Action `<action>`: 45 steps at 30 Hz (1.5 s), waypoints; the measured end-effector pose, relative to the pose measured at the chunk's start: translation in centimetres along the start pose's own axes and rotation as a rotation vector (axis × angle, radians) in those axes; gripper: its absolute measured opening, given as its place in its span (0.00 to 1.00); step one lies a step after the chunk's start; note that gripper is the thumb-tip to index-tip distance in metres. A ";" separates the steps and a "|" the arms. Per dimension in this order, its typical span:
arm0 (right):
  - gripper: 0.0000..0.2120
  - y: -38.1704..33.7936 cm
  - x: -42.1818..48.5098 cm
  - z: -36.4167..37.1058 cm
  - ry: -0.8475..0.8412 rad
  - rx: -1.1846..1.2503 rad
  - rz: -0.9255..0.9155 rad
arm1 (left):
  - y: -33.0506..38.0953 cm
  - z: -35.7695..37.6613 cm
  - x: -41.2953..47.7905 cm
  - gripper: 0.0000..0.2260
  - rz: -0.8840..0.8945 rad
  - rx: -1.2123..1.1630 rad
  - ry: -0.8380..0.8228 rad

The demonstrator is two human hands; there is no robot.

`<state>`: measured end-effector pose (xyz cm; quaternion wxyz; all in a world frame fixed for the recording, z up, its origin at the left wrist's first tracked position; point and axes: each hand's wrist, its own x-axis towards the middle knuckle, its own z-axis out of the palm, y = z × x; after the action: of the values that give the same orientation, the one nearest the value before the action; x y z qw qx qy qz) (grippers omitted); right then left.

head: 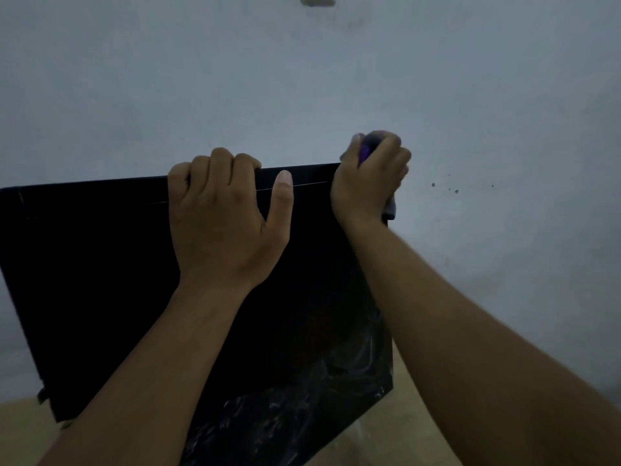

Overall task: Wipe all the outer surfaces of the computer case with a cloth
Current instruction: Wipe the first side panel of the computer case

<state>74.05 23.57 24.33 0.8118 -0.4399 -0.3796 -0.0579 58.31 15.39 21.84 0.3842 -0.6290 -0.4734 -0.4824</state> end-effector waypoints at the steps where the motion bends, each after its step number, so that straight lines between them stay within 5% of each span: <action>1: 0.11 0.4 -1.6 0.1 0.015 0.021 -0.091 | 0.0 0.0 0.0 0.25 -0.003 -0.002 0.003; 11: 0.08 3.9 -6.8 -2.5 -0.212 0.003 -0.444 | -0.1 0.2 0.1 0.23 0.001 0.003 0.009; 14: 0.05 3.0 -4.9 -1.9 -0.067 -0.022 -0.255 | -0.1 0.0 0.0 0.23 0.004 -0.014 0.003; 19: 0.10 0.6 -0.1 -0.2 0.063 -0.064 0.409 | -0.1 0.0 0.0 0.22 0.008 -0.015 0.002; 21: 0.11 -0.2 0.8 0.2 0.086 -0.049 0.538 | -0.1 0.0 0.1 0.22 0.005 -0.019 -0.002; 23: 0.09 -0.5 -0.4 0.5 0.116 -0.064 0.439 | -0.1 0.1 0.1 0.22 0.002 -0.019 0.000; 26: 0.05 0.2 -4.3 0.3 0.095 0.003 -0.016 | -0.1 0.3 0.1 0.22 -0.001 -0.002 0.015; 33: 0.14 3.4 -11.5 -2.5 -0.383 -0.070 -0.596 | -0.2 0.6 0.2 0.20 -0.011 0.032 0.066; 36: 0.14 4.7 -9.3 -2.7 -0.420 -0.045 -0.756 | -0.2 0.6 0.2 0.20 -0.010 0.029 0.063; 39: 0.09 4.9 -7.3 -2.2 -0.294 0.039 -0.618 | -0.2 0.5 0.2 0.20 -0.006 0.027 0.052; 45: 0.05 7.1 -8.2 -2.6 0.032 0.063 0.011 | -0.4 0.6 0.1 0.22 0.002 0.012 0.045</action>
<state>72.82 23.92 13.26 0.8316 -0.4151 -0.3659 -0.0483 58.10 16.07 21.80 0.3990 -0.6161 -0.4666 -0.4934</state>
